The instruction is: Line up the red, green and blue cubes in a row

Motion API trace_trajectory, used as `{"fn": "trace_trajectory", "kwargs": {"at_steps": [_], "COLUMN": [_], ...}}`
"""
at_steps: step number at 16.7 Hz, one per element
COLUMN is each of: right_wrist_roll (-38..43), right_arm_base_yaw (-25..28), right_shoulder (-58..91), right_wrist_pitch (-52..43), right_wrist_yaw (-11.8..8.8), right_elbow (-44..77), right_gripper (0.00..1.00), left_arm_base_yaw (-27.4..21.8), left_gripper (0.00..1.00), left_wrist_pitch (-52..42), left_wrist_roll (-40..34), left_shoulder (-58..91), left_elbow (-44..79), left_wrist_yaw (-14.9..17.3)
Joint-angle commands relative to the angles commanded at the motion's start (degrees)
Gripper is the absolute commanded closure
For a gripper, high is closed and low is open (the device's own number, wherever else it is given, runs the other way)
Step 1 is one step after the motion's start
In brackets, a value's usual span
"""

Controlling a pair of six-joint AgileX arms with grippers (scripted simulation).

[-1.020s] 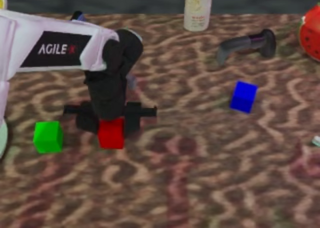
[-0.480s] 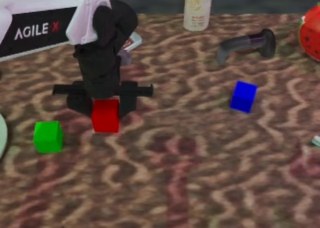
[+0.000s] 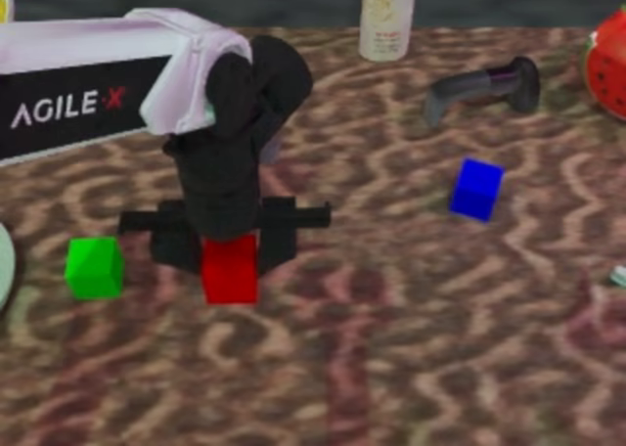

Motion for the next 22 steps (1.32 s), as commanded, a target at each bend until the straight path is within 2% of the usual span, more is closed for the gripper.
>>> {"fn": "trace_trajectory", "kwargs": {"at_steps": [4,9,16,21,22], "right_wrist_roll": [0.00,0.00,0.00,0.00,0.00], "right_arm_base_yaw": [0.00,0.00,0.00,0.00,0.00], "right_shoulder": [0.00,0.00,0.00,0.00,0.00], "right_wrist_pitch": [0.00,0.00,0.00,0.00,0.00], "right_wrist_yaw": [0.00,0.00,0.00,0.00,0.00], "right_elbow": [0.00,0.00,0.00,0.00,0.00], "right_gripper": [0.00,0.00,0.00,0.00,0.00], "left_arm_base_yaw": [-3.91,-3.64,-3.95,-4.03,-4.03], "left_gripper": [1.00,1.00,1.00,1.00,0.92], "left_wrist_pitch": [0.31,1.24,14.69,15.50,15.50], "left_wrist_roll": [-4.69,-4.52,-4.71,-4.72,-4.72], "left_shoulder": [-4.32,-3.73,1.31,1.74,1.74], "left_elbow": [-4.37,-4.89,-12.93,-13.50,-13.50], "left_wrist_yaw": [-0.12,-0.10,-0.08,-0.09,-0.09]}}
